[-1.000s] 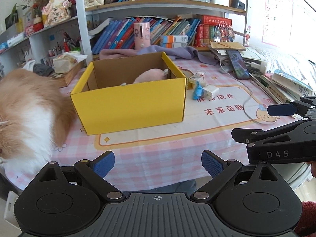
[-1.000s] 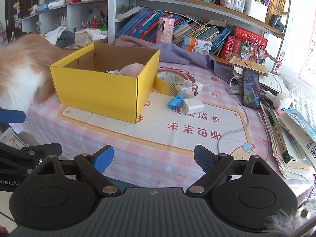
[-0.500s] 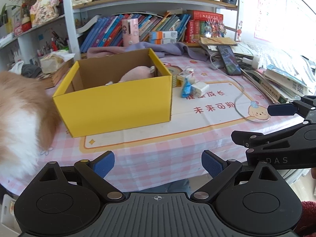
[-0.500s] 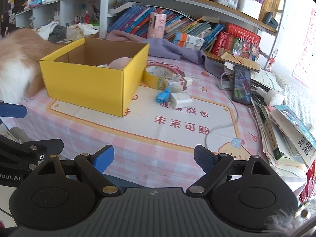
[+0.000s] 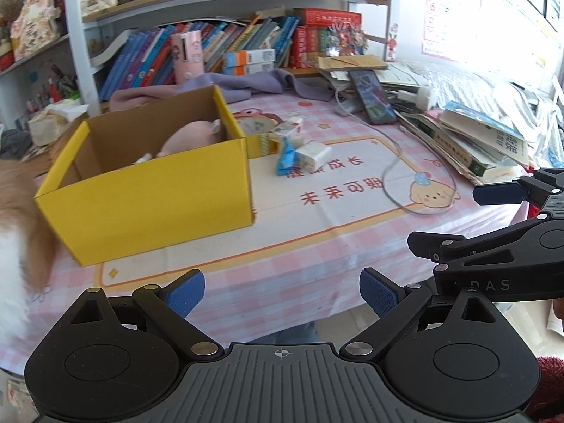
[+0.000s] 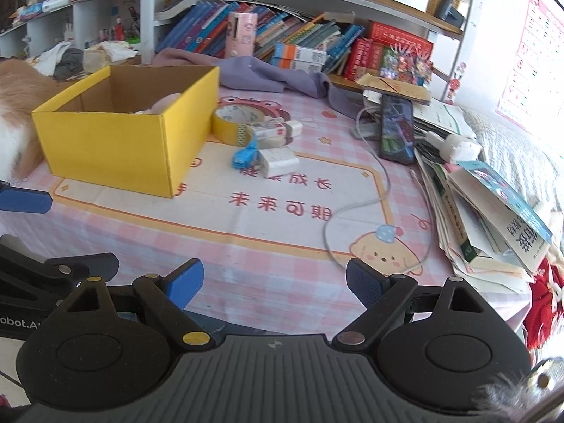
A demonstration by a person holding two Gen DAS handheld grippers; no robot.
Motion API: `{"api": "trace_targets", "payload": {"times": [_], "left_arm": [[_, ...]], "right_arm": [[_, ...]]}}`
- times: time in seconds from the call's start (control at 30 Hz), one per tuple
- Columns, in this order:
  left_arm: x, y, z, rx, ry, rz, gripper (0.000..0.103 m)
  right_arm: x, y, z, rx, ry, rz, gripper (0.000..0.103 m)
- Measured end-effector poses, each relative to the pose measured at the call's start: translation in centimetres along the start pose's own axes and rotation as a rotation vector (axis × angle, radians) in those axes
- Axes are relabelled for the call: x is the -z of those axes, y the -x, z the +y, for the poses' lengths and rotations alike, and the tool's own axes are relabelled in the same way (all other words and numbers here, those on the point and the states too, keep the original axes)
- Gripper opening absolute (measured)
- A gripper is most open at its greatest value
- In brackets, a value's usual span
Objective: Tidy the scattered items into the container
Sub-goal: 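Move both tools toward the tape roll and small white boxes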
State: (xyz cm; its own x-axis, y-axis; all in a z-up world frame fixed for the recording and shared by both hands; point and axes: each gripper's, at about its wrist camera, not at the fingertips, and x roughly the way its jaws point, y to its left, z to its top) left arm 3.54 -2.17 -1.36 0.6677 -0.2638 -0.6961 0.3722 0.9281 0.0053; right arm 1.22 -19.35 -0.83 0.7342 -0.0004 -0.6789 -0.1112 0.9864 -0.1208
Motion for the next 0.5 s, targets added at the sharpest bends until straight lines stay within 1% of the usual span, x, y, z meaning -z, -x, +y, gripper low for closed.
{"api": "trace_targets", "payload": {"times": [0.23,0.3,0.43,0.5], "left_arm": [[-1.3,-1.5,-1.5,0.034,-0.034,-0.005,0.096],[-1.7,-1.8,-1.8,0.044,-0.046,-0.011,0.095],[-2.5,-2.4,-2.6,0.057,-0.075,-0.032,0.091],[-2.8,-2.7,-2.9,0.058,-0.084,-0.040,0.091]], "right_arm": [[-0.2,-0.7,-1.8,0.022,-0.028,0.006,0.088],[-0.3,-1.0,-2.3,0.025,-0.034,0.006,0.086],[-0.9,-1.7,-3.2,0.021,-0.044,0.004,0.075],[-1.1,-2.1,-3.6,0.018,-0.049,0.006,0.074]]}}
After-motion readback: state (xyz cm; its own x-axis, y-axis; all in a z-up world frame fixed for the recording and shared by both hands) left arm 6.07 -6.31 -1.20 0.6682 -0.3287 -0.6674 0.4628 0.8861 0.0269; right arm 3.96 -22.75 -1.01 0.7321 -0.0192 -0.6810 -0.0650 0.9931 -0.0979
